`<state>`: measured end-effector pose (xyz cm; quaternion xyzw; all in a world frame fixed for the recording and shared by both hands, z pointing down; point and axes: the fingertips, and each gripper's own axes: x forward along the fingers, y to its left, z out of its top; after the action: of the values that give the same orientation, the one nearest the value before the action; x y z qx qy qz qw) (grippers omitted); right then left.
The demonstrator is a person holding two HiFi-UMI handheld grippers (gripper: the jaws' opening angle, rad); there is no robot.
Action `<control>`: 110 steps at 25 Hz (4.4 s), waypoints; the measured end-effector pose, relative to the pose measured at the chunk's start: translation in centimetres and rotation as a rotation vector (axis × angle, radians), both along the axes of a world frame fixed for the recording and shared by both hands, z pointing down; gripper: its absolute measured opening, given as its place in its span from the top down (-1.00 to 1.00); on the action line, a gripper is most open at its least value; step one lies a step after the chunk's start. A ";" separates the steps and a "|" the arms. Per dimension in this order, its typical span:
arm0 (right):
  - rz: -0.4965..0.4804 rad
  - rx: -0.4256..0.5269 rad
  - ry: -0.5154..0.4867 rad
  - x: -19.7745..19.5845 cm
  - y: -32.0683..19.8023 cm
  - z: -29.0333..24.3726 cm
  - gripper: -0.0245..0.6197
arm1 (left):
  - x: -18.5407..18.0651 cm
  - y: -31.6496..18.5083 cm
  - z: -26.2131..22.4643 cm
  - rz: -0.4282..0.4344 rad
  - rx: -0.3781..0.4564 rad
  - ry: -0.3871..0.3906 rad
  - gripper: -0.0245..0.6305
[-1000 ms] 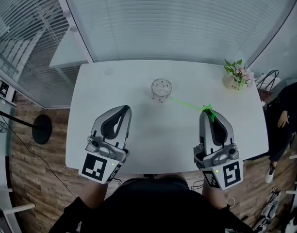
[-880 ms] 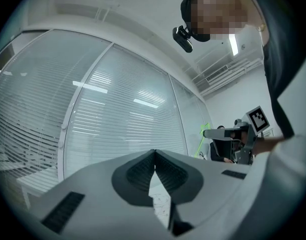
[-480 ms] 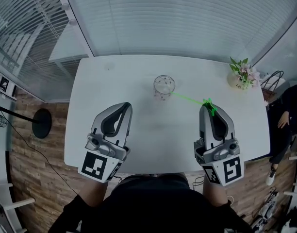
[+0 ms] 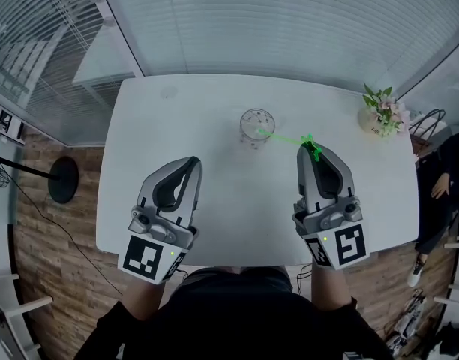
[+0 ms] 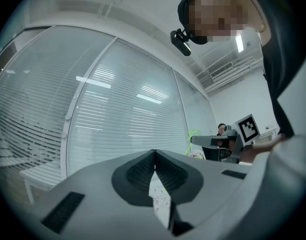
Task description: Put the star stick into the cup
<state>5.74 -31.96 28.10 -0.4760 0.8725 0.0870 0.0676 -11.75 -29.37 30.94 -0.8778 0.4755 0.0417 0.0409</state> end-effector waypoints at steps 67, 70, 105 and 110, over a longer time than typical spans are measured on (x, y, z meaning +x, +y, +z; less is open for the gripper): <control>0.059 -0.143 -0.088 0.5 -5.6 9.9 0.85 | 1.0 0.4 2.5 0.022 -0.061 0.033 0.89; 0.064 -0.148 -0.098 0.8 -5.6 10.1 0.85 | 1.1 0.5 2.6 0.022 -0.066 0.032 0.89; 0.081 -0.186 -0.092 2.2 -5.6 11.6 0.62 | 2.8 -0.1 3.3 0.054 -0.094 -0.006 0.89; 0.082 -0.176 -0.097 2.4 -5.5 11.3 0.51 | 3.1 -0.1 3.4 0.058 -0.096 -0.004 0.89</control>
<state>8.18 -37.48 39.37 -0.5189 0.8523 -0.0104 0.0644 -8.62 -29.48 34.30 -0.8923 0.4511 0.0181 -0.0016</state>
